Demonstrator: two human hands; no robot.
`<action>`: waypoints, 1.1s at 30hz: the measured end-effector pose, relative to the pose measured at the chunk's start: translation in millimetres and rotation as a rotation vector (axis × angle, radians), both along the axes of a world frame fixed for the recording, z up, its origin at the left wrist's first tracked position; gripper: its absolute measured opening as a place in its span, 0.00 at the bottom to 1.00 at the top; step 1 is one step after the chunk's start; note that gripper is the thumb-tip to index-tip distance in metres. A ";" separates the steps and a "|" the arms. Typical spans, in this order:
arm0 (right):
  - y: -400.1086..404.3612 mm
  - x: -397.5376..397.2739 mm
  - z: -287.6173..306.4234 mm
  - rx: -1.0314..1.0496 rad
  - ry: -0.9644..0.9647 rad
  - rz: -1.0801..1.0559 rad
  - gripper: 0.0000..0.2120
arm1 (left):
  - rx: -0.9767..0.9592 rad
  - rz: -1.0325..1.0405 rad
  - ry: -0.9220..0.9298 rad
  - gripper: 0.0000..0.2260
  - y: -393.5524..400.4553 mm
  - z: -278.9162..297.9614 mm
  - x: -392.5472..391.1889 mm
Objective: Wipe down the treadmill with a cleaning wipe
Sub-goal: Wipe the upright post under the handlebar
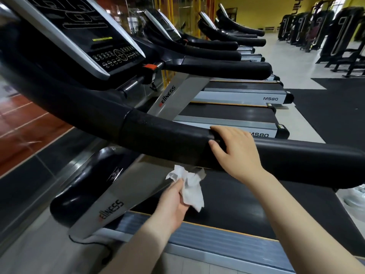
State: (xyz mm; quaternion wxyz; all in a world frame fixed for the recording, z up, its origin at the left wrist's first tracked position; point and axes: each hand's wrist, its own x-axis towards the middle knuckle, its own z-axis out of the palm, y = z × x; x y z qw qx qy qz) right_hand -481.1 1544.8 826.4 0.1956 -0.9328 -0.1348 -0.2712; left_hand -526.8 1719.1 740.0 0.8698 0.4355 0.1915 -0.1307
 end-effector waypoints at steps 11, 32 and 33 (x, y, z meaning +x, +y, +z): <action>56.9 -49.7 -36.0 0.634 0.632 0.403 0.05 | 0.242 -0.141 -0.222 0.22 65.5 30.4 -37.8; 100.7 -52.5 -57.1 0.993 1.129 0.362 0.09 | 0.855 -0.175 -0.394 0.06 125.8 41.0 -45.6; 107.1 -53.5 -60.3 1.048 1.136 0.317 0.09 | 0.964 -0.115 -0.430 0.07 122.6 35.7 -44.2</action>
